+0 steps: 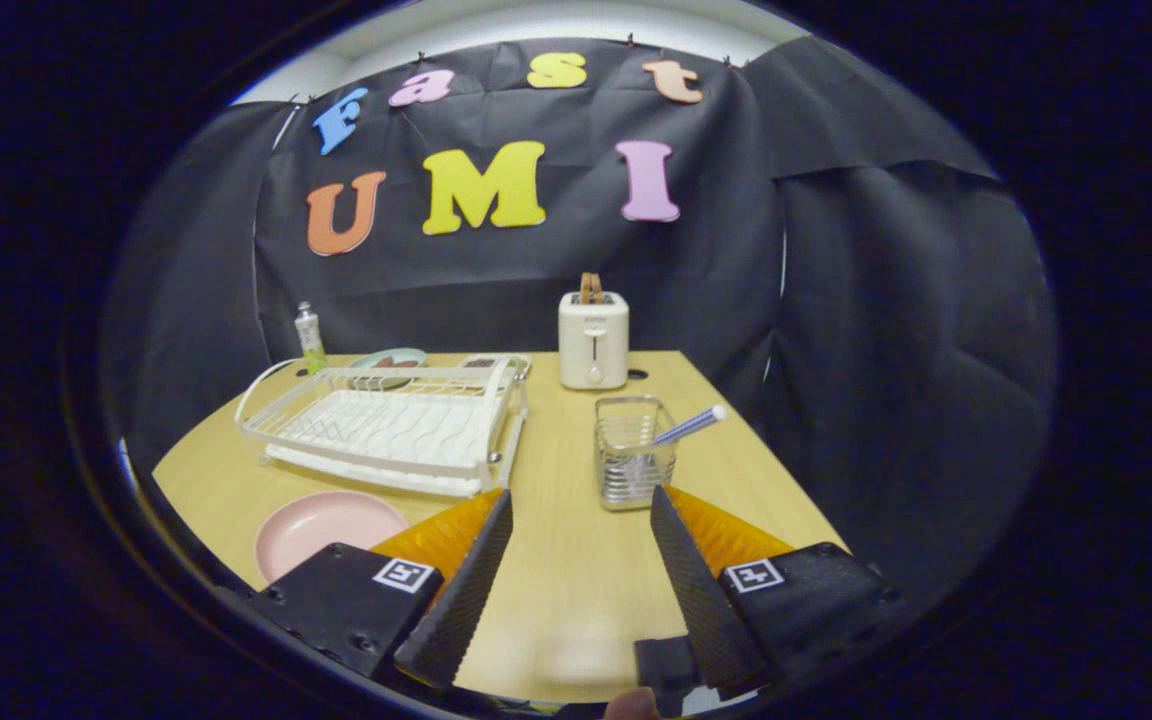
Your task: Take the plate from the dish rack, then take the spoon from the basket and place it into the plate.
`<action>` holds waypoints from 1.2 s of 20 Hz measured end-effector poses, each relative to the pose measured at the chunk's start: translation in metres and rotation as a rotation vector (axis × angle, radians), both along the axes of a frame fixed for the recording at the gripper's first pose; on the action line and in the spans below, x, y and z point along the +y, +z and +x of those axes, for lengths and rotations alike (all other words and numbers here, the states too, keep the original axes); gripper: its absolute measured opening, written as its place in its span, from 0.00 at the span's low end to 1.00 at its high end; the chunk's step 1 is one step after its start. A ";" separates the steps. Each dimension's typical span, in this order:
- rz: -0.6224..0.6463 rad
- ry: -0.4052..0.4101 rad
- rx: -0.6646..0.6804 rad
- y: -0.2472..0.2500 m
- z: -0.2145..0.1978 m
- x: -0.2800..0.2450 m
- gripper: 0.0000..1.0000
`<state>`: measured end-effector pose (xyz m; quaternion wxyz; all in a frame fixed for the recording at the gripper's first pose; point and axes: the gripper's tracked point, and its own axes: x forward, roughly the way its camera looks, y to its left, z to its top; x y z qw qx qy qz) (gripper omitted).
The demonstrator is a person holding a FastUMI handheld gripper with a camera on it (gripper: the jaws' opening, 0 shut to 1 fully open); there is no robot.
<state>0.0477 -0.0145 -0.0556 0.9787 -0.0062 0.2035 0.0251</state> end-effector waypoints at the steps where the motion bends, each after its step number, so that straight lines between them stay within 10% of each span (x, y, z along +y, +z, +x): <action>1: 0.010 -0.017 -0.037 0.004 0.006 -0.007 0.94; 16: 0.286 -0.059 -0.012 -0.041 0.120 -0.040 0.79; 24: 0.311 -0.069 -0.018 -0.032 0.131 -0.038 0.34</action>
